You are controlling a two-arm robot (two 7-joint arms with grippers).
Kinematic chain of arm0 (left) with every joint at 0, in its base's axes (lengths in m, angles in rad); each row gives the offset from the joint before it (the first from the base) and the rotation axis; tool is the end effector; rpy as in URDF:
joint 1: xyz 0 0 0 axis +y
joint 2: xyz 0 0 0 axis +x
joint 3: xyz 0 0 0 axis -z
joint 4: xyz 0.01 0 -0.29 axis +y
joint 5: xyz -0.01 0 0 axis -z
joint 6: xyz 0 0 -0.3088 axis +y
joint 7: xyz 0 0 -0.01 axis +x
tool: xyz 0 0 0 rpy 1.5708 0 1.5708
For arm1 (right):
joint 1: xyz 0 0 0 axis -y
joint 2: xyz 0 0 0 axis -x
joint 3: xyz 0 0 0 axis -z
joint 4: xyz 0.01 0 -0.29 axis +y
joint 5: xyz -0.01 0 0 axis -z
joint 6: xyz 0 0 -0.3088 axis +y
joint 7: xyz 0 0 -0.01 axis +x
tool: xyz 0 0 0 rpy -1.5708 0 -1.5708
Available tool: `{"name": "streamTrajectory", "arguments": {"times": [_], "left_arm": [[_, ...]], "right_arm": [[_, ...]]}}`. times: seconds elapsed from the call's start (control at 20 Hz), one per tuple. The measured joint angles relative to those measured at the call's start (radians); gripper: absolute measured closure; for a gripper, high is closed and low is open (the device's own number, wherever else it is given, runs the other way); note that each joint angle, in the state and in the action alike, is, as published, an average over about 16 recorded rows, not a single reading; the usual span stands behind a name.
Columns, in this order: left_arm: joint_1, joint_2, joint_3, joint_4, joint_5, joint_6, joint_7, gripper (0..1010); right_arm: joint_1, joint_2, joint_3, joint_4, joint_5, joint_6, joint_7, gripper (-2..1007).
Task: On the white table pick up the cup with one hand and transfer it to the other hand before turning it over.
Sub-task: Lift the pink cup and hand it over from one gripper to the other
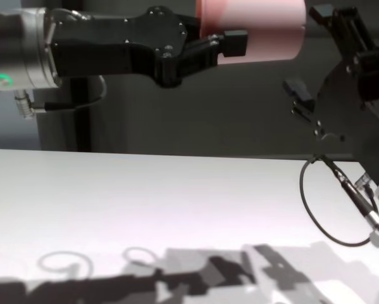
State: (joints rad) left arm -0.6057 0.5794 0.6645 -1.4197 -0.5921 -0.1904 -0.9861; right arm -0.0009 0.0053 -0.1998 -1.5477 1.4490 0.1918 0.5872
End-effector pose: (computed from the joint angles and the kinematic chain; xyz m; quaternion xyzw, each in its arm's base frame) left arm 0.4370 0.0233 -0.1822 0.0214 -0.1577 0.0639 0.9852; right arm 0.3211 0.0654 -0.3082 0.5014 0.4347 -0.2341 0.7105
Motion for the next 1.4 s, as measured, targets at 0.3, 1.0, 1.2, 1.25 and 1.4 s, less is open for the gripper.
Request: {"name": "streamTrajectory", "arguments": {"times": [0.3, 1.0, 1.2, 1.25, 1.4], "left_arm": [[0.000, 0.000, 0.000, 0.000, 0.000, 0.000, 0.000, 973], [0.000, 0.000, 0.000, 0.000, 0.000, 0.000, 0.000, 973], [0.000, 0.000, 0.000, 0.000, 0.000, 0.000, 0.000, 973], [0.000, 0.000, 0.000, 0.000, 0.000, 0.000, 0.000, 973], [0.000, 0.000, 0.000, 0.000, 0.000, 0.000, 0.000, 973]], "right_arm": [[0.001, 0.007, -0.019, -0.001, 0.018, 0.000, 0.019, 3], [0.003, 0.027, -0.053, -0.009, 0.049, -0.014, 0.049, 4], [0.004, 0.033, -0.060, -0.013, 0.056, -0.020, 0.053, 4], [0.004, 0.034, -0.062, -0.014, 0.057, -0.022, 0.054, 4], [0.006, 0.039, -0.068, -0.017, 0.061, -0.028, 0.055, 4]]}}
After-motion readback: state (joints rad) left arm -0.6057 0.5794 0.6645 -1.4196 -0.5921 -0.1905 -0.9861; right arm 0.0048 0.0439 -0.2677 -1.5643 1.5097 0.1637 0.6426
